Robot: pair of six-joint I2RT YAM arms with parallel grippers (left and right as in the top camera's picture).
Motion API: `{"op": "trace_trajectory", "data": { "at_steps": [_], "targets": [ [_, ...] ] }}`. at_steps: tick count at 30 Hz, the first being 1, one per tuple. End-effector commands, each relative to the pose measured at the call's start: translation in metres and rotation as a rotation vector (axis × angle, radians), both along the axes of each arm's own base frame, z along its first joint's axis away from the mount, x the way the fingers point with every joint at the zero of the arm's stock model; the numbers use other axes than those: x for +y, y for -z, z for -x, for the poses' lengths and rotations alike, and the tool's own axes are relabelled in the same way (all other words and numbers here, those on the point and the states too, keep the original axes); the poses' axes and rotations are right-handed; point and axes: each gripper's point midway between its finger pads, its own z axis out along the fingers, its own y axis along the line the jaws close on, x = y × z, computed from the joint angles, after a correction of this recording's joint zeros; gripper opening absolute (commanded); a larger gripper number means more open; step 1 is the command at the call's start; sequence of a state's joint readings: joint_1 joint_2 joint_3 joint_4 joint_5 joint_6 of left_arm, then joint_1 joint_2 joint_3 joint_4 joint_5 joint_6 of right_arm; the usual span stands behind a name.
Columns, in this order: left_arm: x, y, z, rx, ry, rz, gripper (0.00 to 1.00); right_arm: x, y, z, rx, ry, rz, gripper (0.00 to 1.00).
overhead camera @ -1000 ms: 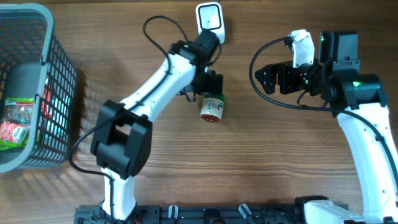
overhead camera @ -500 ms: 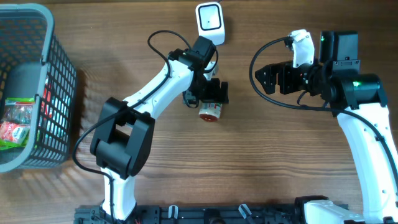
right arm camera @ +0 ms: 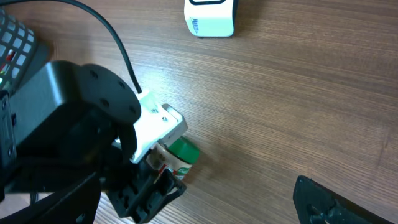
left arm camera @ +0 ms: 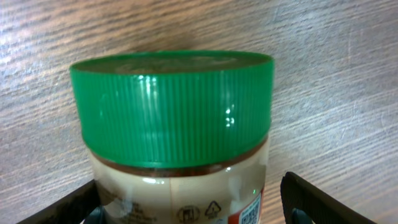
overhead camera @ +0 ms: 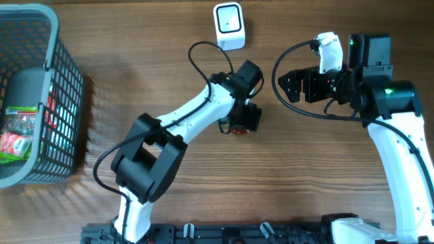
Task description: Scan the item barcode
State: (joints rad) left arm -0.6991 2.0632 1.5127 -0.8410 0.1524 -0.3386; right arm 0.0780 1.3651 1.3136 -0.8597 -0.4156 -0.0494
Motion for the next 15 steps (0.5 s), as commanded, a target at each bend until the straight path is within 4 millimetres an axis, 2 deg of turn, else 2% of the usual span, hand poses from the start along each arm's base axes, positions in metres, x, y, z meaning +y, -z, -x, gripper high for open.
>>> {"op": "trace_trajectory", "data": {
  "at_steps": [1, 8, 11, 15],
  "targets": [
    [-0.004, 0.001, -0.004, -0.044, -0.007, -0.013, 0.8, 0.003, -0.008, -0.002, -0.019, -0.01, -0.011, 1.0],
    [-0.007, -0.002, -0.022, -0.129, -0.021, -0.012, 0.8, 0.003, -0.008, -0.002, -0.019, -0.01, -0.011, 1.0],
    [-0.009, -0.003, -0.023, -0.135, -0.019, -0.005, 1.0, 0.003, -0.008, -0.002, -0.019, -0.01, -0.01, 1.0],
    [-0.009, -0.003, -0.023, -0.139, -0.008, -0.006, 1.0, 0.003, -0.008, -0.002, -0.019, -0.01, -0.01, 1.0]
  ]
}}
